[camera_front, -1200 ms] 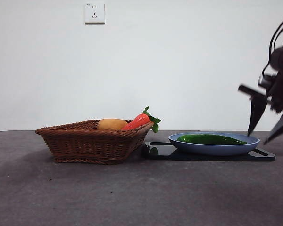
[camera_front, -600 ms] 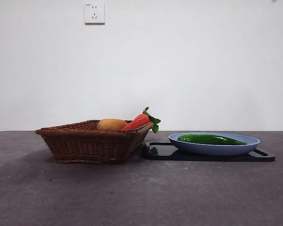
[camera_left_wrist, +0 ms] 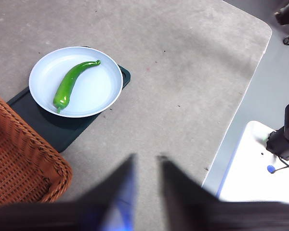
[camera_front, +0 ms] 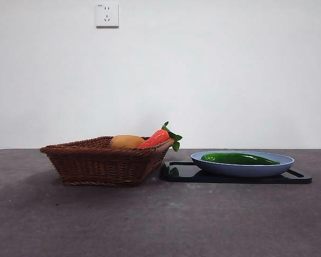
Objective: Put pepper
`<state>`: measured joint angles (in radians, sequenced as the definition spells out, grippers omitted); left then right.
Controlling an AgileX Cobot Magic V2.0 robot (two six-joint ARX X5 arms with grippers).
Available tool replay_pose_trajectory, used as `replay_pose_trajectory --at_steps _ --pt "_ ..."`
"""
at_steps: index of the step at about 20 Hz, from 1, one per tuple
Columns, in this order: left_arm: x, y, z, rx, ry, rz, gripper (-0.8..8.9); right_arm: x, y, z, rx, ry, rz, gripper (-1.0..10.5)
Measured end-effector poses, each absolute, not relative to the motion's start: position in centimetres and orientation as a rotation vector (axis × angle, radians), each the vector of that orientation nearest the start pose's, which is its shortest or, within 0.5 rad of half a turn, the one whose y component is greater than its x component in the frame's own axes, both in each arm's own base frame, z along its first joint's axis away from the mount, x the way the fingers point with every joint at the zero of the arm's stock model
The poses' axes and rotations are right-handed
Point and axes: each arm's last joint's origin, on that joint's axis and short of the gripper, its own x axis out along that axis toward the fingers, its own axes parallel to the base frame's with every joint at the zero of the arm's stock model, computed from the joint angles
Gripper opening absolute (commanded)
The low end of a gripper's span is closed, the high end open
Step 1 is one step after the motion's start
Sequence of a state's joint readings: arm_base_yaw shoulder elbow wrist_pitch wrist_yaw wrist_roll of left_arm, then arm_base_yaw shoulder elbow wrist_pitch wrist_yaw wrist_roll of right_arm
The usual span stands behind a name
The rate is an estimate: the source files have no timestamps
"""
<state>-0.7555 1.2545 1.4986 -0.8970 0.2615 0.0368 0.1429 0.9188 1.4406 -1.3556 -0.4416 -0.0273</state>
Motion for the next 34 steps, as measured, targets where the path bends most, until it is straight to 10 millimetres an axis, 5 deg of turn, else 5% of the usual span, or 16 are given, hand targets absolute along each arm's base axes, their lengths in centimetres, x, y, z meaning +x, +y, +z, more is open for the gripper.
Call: replay_pose_trajectory --at_steps 20,25,30,34 --pt "17.8 -16.2 41.8 0.238 0.555 -0.912 0.08 10.5 2.8 41.7 0.092 0.831 0.565 0.1" --pt "20.5 -11.1 45.5 0.185 0.208 -0.635 0.08 10.4 2.8 41.7 0.092 0.831 0.565 0.1" --pt "17.3 -4.5 48.8 0.157 0.014 -0.377 0.08 10.4 2.8 41.7 0.092 0.831 0.565 0.1" --pt "14.0 -1.3 46.7 0.163 -0.129 -0.226 0.08 10.5 2.8 41.7 0.092 0.831 0.565 0.1"
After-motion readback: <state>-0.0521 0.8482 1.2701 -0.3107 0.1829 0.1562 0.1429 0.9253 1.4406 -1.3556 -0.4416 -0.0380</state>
